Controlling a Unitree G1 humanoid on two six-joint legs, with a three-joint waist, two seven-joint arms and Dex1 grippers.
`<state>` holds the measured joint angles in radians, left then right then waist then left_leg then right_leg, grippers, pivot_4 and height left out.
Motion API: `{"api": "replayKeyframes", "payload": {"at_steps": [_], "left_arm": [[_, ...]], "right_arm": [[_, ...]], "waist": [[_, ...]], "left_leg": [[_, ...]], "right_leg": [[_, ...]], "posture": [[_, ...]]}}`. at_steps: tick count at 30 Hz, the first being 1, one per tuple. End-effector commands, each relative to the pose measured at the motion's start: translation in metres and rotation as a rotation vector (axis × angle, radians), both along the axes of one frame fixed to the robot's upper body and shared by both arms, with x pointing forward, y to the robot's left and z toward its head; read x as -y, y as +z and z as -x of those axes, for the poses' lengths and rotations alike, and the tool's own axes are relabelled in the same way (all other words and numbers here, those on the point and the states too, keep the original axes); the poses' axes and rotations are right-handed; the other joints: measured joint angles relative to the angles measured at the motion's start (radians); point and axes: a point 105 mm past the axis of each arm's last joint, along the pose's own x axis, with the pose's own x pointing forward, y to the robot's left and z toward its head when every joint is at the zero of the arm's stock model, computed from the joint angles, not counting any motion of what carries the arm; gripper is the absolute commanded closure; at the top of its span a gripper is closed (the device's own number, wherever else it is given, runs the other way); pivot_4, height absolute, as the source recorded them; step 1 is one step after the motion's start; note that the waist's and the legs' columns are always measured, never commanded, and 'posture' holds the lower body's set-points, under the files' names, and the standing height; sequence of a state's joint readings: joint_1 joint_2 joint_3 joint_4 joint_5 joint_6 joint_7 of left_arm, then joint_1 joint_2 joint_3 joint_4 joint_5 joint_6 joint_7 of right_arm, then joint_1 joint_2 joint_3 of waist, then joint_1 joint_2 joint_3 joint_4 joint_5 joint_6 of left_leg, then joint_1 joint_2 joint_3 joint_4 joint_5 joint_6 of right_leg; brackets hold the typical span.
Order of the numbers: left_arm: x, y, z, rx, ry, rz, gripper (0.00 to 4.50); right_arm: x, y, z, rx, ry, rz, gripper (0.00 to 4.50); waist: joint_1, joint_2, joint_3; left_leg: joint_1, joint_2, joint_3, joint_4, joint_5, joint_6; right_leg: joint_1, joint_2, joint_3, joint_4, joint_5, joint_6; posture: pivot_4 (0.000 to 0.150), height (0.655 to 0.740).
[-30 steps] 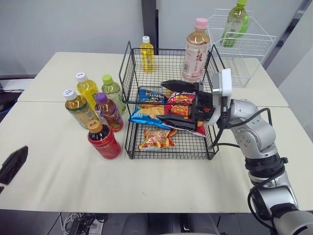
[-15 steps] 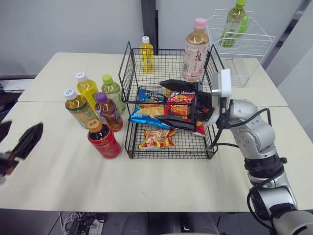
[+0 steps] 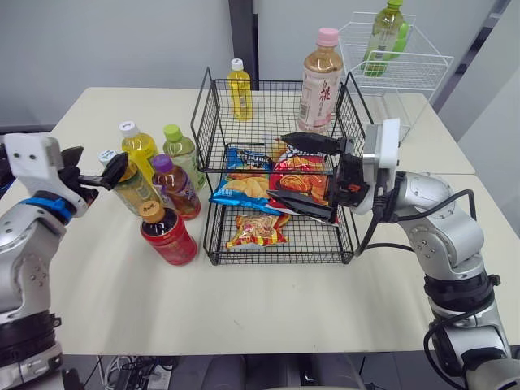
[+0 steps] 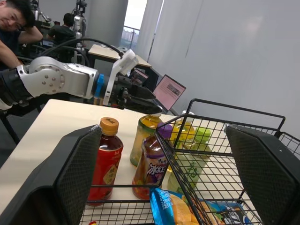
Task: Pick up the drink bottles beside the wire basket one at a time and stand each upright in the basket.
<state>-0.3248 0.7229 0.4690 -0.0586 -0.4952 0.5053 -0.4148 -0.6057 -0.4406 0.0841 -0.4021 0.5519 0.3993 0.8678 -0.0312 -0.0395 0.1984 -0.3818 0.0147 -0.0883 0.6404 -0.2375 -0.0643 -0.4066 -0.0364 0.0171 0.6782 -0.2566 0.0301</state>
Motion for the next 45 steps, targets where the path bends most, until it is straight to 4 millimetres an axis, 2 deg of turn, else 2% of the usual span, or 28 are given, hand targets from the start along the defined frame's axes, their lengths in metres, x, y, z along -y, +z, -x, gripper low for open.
{"api": "replayKeyframes", "payload": {"at_steps": [1,12,20,22,28,30,33,35,40,45], "left_arm": [[0.002,0.004,-0.011,0.032,0.012,-0.034,0.05],[0.011,-0.001,-0.025,0.014,-0.032,-0.032,0.05],[0.007,-0.003,-0.026,0.005,-0.016,-0.031,2.66],[0.005,-0.005,-0.025,-0.002,-0.004,-0.034,3.12],[-0.004,0.0,-0.021,0.012,0.021,-0.028,3.12],[-0.001,0.014,-0.017,0.061,-0.019,-0.007,3.12],[0.012,0.047,-0.006,0.154,-0.136,-0.047,3.12],[0.012,0.068,0.003,0.195,-0.179,-0.059,3.12],[0.025,0.112,0.024,0.197,-0.338,-0.14,3.12],[0.051,0.184,0.039,0.283,-0.54,-0.124,3.12]], "right_arm": [[0.007,0.011,0.008,0.05,-0.025,-0.019,0.0],[0.012,0.011,0.011,0.05,-0.067,-0.007,0.0],[0.013,0.012,0.01,0.047,-0.073,-0.011,0.0],[0.014,0.012,0.01,0.047,-0.073,-0.011,0.0],[0.012,0.012,0.01,0.048,-0.067,-0.011,0.0],[0.012,0.012,0.009,0.054,-0.07,-0.014,0.0],[0.013,0.014,0.008,0.062,-0.083,-0.033,0.0],[0.014,0.016,0.008,0.07,-0.096,-0.049,0.0],[0.017,0.017,0.004,0.108,-0.149,-0.08,0.0],[0.017,0.018,-0.002,0.141,-0.213,-0.112,0.0]], "waist": [[0.001,0.0,0.0],[0.0,0.0,0.0],[0.0,0.0,0.0],[0.0,0.0,0.0],[0.0,0.0,0.0],[0.0,0.0,0.0],[0.0,-0.001,0.001],[0.0,-0.001,0.001],[-0.001,-0.003,0.003],[0.006,-0.005,0.004]], "left_leg": [[0.0,0.0,0.0,0.0,0.0,0.0],[0.0,0.0,0.0,0.0,0.0,0.0],[0.0,0.0,0.0,0.0,0.0,0.0],[0.0,0.0,0.0,0.0,0.0,0.0],[0.0,0.0,0.0,0.0,0.0,0.0],[0.0,0.0,0.0,0.0,0.0,0.0],[-0.001,0.0,-0.001,-0.001,0.0,0.0],[-0.003,0.0,-0.001,-0.001,0.0,0.0],[-0.004,0.0,-0.001,-0.002,0.0,0.0],[-0.007,0.0,-0.005,-0.003,0.0,0.0]], "right_leg": [[0.0,0.0,0.0,0.0,0.0,0.0],[0.0,0.0,0.0,0.0,0.0,0.001],[0.0,0.0,0.0,0.0,0.0,0.001],[0.0,0.0,0.0,0.0,-0.001,0.002],[0.0,-0.001,0.0,-0.001,-0.003,0.005],[0.0,-0.001,0.0,-0.001,-0.003,0.005],[-0.001,0.0,-0.001,-0.001,-0.003,0.005],[-0.002,0.0,-0.001,-0.001,-0.002,0.004],[-0.004,0.0,-0.001,-0.002,-0.003,0.005],[-0.003,0.0,-0.005,-0.004,-0.003,0.005]], "posture": [[0.15,0.74],[0.15,0.74],[0.15,0.74],[0.15,0.74],[0.15,0.74],[0.15,0.74],[0.15,0.74],[0.15,0.74],[0.15,0.74],[0.15,0.74]]}}
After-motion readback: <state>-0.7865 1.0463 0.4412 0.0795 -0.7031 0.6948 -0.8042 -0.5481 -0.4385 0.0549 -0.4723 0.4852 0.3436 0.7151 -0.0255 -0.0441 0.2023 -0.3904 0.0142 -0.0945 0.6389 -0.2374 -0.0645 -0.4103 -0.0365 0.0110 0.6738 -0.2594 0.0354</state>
